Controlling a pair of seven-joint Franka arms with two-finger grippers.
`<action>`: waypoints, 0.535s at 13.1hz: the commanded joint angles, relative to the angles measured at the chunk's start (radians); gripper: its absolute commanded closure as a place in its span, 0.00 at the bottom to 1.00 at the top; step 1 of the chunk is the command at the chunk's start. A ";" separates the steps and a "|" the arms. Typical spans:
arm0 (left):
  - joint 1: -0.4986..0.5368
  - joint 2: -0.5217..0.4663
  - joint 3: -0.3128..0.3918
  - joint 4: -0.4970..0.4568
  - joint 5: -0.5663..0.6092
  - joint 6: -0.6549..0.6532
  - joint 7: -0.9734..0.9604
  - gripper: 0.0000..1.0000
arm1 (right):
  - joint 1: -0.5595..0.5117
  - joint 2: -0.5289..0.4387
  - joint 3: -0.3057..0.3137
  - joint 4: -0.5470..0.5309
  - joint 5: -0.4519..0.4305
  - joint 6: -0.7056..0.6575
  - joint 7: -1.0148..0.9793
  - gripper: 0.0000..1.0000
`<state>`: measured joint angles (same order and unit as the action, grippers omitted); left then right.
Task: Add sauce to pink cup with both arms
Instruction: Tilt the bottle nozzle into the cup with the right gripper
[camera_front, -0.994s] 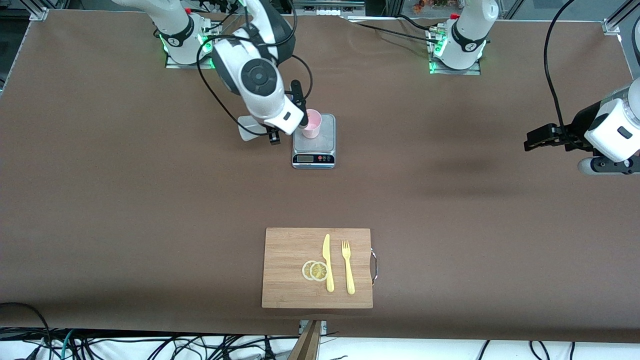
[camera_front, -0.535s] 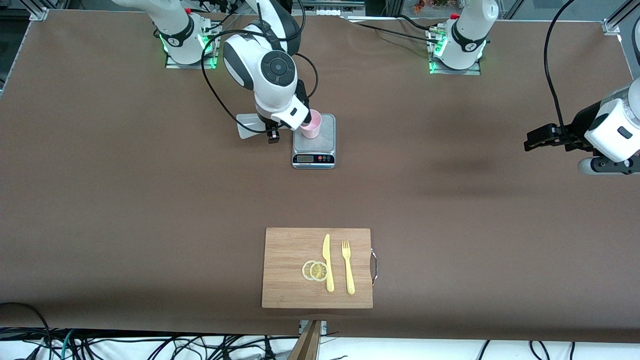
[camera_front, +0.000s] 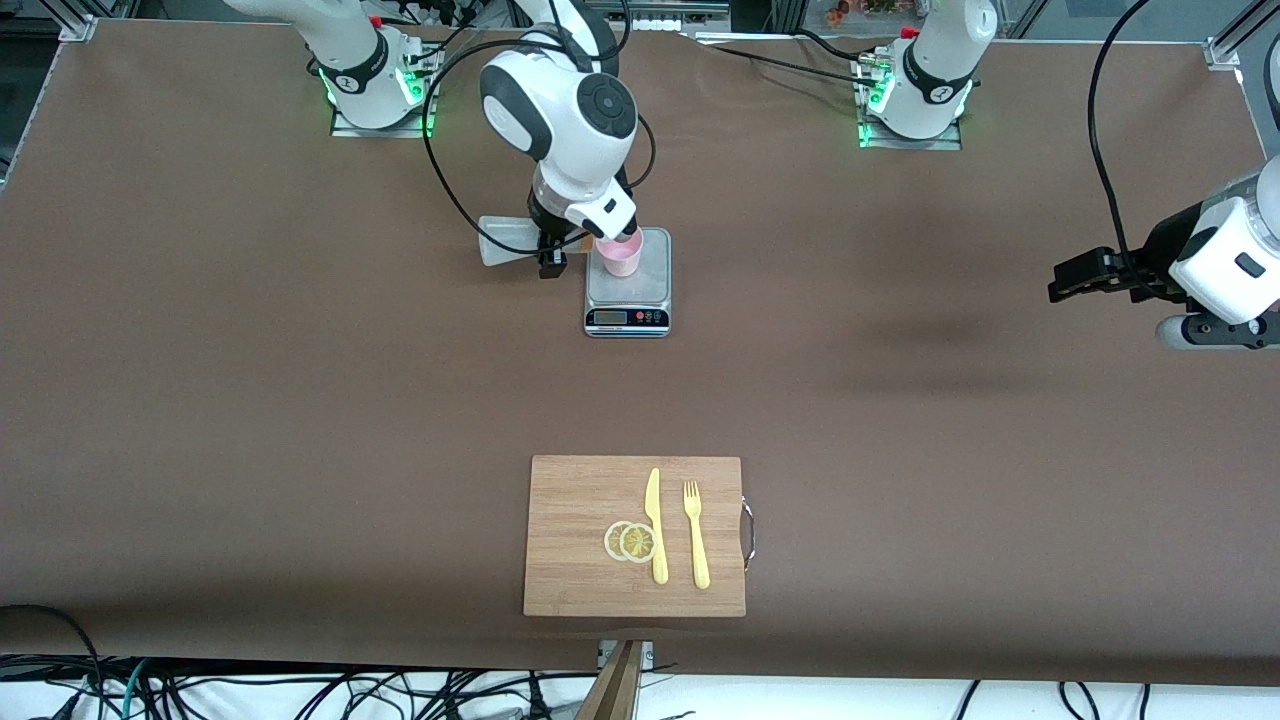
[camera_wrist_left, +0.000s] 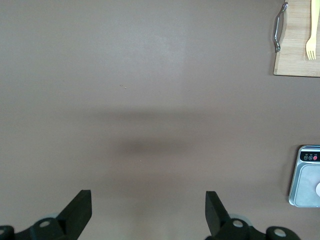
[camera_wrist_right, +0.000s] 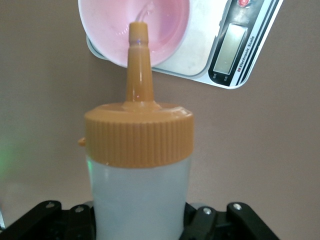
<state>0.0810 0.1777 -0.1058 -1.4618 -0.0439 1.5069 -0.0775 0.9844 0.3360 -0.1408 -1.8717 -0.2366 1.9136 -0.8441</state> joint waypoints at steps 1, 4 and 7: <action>0.008 0.002 -0.008 0.012 0.016 -0.016 -0.005 0.00 | 0.031 0.000 -0.008 -0.006 -0.065 -0.033 0.057 1.00; 0.008 0.003 -0.008 0.012 0.016 -0.016 -0.005 0.00 | 0.033 0.000 -0.008 -0.003 -0.072 -0.034 0.060 1.00; 0.008 0.003 -0.008 0.012 0.016 -0.016 -0.005 0.00 | 0.033 -0.003 -0.008 0.002 -0.070 -0.028 0.060 1.00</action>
<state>0.0810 0.1781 -0.1058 -1.4618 -0.0439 1.5069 -0.0775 1.0035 0.3481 -0.1413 -1.8725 -0.2884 1.8960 -0.7989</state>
